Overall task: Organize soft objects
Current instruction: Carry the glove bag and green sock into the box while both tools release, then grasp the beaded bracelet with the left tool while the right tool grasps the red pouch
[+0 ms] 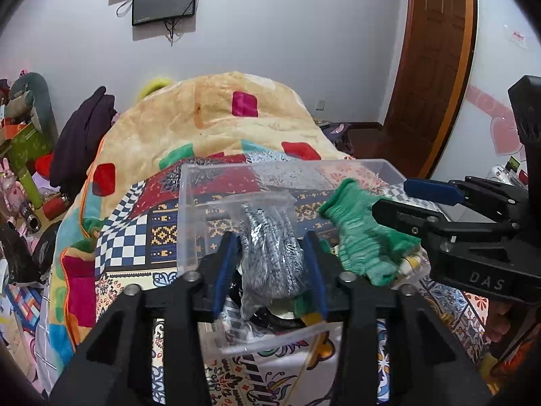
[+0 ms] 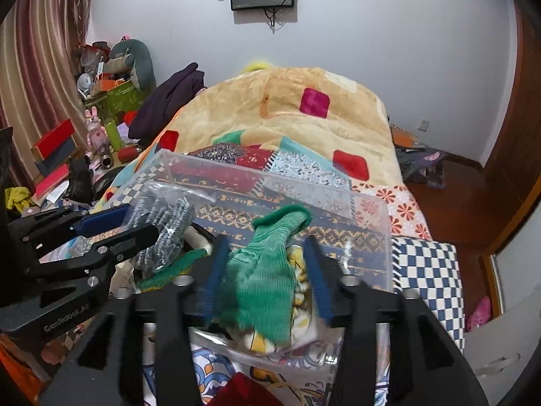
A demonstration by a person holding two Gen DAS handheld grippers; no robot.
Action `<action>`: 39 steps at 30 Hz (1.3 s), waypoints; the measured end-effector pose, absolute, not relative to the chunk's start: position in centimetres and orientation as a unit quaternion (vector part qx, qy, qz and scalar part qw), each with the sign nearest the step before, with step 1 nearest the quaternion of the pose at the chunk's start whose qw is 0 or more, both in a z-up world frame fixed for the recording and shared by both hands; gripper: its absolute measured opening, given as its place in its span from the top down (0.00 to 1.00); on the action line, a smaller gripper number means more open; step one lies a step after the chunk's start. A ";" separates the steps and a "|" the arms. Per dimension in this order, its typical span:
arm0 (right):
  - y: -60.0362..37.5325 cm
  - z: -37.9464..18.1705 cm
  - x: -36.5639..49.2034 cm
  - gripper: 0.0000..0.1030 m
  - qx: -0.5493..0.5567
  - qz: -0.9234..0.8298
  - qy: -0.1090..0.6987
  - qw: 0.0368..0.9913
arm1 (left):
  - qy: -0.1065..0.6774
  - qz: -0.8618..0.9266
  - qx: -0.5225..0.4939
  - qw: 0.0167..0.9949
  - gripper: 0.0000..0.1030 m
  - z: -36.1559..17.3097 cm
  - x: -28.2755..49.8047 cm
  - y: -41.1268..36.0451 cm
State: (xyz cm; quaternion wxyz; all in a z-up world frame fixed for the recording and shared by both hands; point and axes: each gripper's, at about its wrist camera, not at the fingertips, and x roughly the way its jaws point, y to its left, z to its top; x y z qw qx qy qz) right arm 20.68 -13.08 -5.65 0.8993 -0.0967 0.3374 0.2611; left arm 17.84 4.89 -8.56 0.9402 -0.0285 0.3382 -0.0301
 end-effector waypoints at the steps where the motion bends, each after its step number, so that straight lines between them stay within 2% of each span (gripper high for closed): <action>1: -13.2 -5.3 20.4 0.48 -0.097 0.261 0.331 0.901 | 0.336 -0.031 -0.028 0.941 0.53 -8.3 17.6 4.9; 4: -13.8 -4.4 19.6 0.46 -0.095 0.262 0.318 0.906 | 0.324 -0.034 -0.026 0.945 0.45 -7.3 16.6 4.6; 8: -14.8 -3.1 18.2 0.33 -0.085 0.265 0.299 0.913 | 0.301 -0.036 -0.025 0.953 0.33 -5.7 14.8 4.5; 11: -15.7 -2.0 17.0 0.31 -0.081 0.268 0.285 0.917 | 0.287 -0.037 -0.021 0.957 0.18 -4.6 13.3 4.1; 13: -16.5 -1.4 15.9 0.25 -0.076 0.271 0.278 0.918 | 0.277 -0.037 -0.019 0.960 0.08 -3.9 12.0 3.8; 15: -17.1 -1.1 14.9 0.17 -0.075 0.270 0.268 0.922 | 0.269 -0.039 -0.017 0.962 0.04 -3.4 10.7 3.6; 23: -18.1 -2.7 12.0 0.16 -0.084 0.270 0.287 0.915 | 0.287 -0.050 0.003 0.957 0.02 -4.2 7.3 2.3; 39: -18.1 -12.6 12.8 0.17 -0.088 0.263 0.428 0.860 | 0.405 -0.061 -0.001 0.912 0.02 -13.5 6.1 0.8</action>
